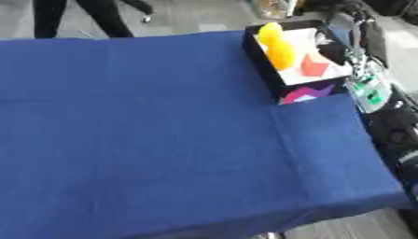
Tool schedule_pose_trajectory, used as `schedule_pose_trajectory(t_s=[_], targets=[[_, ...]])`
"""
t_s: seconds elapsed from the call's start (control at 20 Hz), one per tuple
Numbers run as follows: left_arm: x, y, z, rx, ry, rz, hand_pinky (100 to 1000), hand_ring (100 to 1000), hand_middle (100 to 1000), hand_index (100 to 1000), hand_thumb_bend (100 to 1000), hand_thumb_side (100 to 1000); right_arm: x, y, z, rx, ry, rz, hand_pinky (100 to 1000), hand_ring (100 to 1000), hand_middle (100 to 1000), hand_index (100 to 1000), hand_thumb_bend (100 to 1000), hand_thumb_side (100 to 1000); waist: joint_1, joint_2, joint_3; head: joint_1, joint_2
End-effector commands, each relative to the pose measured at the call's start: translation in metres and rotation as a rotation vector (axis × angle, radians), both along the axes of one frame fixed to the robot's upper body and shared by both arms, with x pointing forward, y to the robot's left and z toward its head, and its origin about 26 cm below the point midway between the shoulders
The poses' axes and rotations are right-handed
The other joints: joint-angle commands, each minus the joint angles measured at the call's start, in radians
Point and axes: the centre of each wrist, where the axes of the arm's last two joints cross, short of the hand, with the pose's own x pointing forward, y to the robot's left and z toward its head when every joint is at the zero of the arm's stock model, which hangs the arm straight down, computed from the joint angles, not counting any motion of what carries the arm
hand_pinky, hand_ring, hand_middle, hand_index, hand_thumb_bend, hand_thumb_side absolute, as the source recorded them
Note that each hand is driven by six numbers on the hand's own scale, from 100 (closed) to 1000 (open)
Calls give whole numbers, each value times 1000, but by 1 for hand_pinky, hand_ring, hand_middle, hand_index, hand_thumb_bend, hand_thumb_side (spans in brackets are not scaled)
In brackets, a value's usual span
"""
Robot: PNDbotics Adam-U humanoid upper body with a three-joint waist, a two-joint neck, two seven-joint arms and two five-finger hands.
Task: Pick up the objects with one hand, pass them to the other hand, and then place them into the box on the other side of the table.
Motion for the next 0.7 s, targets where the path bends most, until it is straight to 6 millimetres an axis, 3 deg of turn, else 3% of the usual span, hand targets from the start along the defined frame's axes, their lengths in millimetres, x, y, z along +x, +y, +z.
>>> schedule_pose_trajectory(t_s=[0.05,0.2,0.35,0.5,0.7], targets=[[0,1,1,-4,-14,36,824,602,687,753,533,832,-5,16,11,38,-129,79,898,921,909,1000,183,514,1,-21,-7,47,-3],[1,-1,-4,-25,-6,56,823,601,687,757,527,838,-17,43,4,102,-243,198,894,915,897,1000,166,499,9,-18,-24,99,-3],[1,-3,-11,-46,4,81,822,599,686,756,525,845,-67,77,26,197,-378,415,893,912,893,1000,154,500,19,-13,-44,142,-3],[0,-6,-18,-76,16,95,821,599,686,760,515,859,-93,95,33,240,-388,499,893,908,875,1000,146,499,26,-9,-57,159,-3],[-1,-10,-29,-118,39,96,822,600,690,767,503,884,-109,111,19,284,-375,550,888,905,870,961,141,494,35,-6,-68,173,-3]])
